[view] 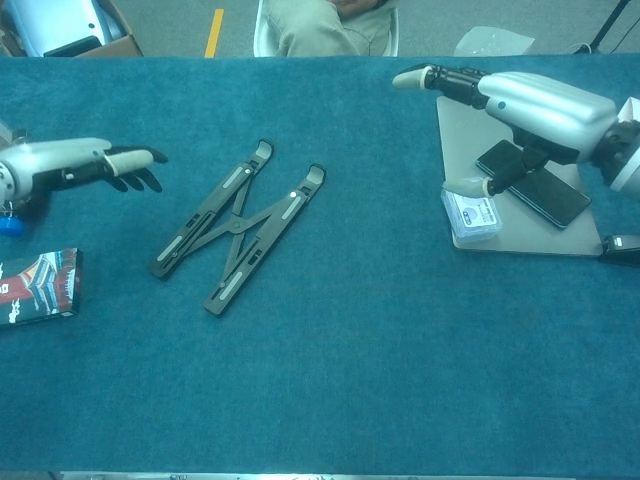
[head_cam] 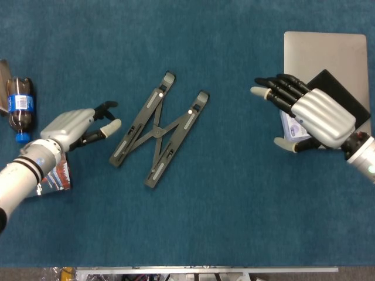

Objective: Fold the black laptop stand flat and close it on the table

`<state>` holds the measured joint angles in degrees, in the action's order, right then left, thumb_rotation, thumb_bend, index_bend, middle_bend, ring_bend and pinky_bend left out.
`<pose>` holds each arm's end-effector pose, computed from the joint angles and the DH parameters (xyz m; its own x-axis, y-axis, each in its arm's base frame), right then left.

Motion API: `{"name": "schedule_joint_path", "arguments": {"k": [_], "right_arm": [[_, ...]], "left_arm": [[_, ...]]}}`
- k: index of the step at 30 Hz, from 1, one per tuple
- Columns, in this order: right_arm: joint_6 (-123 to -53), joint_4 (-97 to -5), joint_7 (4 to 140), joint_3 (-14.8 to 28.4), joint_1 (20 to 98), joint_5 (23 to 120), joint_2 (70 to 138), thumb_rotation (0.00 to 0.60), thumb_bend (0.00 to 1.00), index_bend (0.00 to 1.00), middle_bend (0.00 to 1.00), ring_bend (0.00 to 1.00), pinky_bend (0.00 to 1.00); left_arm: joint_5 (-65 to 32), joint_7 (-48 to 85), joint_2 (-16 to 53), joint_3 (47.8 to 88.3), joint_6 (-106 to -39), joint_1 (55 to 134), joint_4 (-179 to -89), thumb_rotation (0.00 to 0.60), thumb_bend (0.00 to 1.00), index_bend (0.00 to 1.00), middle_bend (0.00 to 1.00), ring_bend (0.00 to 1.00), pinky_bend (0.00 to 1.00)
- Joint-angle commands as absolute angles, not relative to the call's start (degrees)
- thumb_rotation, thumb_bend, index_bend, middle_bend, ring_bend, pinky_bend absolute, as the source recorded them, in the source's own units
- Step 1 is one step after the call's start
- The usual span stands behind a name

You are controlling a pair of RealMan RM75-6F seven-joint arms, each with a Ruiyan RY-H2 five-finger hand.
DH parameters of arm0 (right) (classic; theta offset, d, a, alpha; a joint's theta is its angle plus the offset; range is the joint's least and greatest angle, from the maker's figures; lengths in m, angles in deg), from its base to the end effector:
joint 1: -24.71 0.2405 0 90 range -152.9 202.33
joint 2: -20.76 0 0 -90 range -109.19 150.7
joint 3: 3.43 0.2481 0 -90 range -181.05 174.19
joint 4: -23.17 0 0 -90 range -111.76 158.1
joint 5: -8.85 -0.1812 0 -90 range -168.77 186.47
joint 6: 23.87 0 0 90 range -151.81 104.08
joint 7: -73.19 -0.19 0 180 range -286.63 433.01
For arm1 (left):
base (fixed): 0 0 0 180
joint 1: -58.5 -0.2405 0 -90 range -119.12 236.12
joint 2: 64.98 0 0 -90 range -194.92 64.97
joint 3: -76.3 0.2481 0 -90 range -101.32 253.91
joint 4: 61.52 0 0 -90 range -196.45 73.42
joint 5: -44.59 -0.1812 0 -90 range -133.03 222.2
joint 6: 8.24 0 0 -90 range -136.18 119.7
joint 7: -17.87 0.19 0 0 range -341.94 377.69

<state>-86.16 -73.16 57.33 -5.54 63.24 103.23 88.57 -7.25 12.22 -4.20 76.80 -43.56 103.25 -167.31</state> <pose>-0.1311 -0.3061 0.0659 0.3069 -0.3906 0.8679 -0.8212 -0.5696 0.0341 -0.1977 0.3134 0.0497 0.1022 0.7169 0.6897 0.9924 -0.0260 -0.1200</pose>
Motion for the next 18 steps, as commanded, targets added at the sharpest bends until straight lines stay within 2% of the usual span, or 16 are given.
{"name": "schedule_joint_path", "arguments": {"k": [1,6,11,18], "right_arm": [[-85.88,-72.85,56.95,-5.79,63.1,103.6,88.68,0.6,0.23,0.0,0.0,0.0,0.0],[-85.83,-72.35,55.92,-6.06,62.72,104.05,88.63,0.6,0.23,0.0,0.0,0.0,0.0],[-85.92,-72.15,54.48,-6.15,62.43,104.46,88.37,0.6,0.23,0.0,0.0,0.0,0.0],[-85.71,-72.0,52.06,-6.31,62.2,104.72,87.89,0.6,0.23,0.0,0.0,0.0,0.0]], "left_arm": [[-3.54,16.13,-1.15,78.58,-45.71,104.31,-165.75,0.0,0.25,0.0,0.21,0.16,0.16],[-0.14,19.15,0.89,79.73,-47.46,104.49,-164.65,0.0,0.25,0.0,0.21,0.14,0.16],[1.63,20.81,1.75,80.54,-47.83,104.44,-165.03,0.0,0.25,0.0,0.2,0.06,0.16],[2.7,22.63,2.63,81.38,-47.44,104.74,-166.22,0.0,0.25,0.0,0.2,0.05,0.16]]}}
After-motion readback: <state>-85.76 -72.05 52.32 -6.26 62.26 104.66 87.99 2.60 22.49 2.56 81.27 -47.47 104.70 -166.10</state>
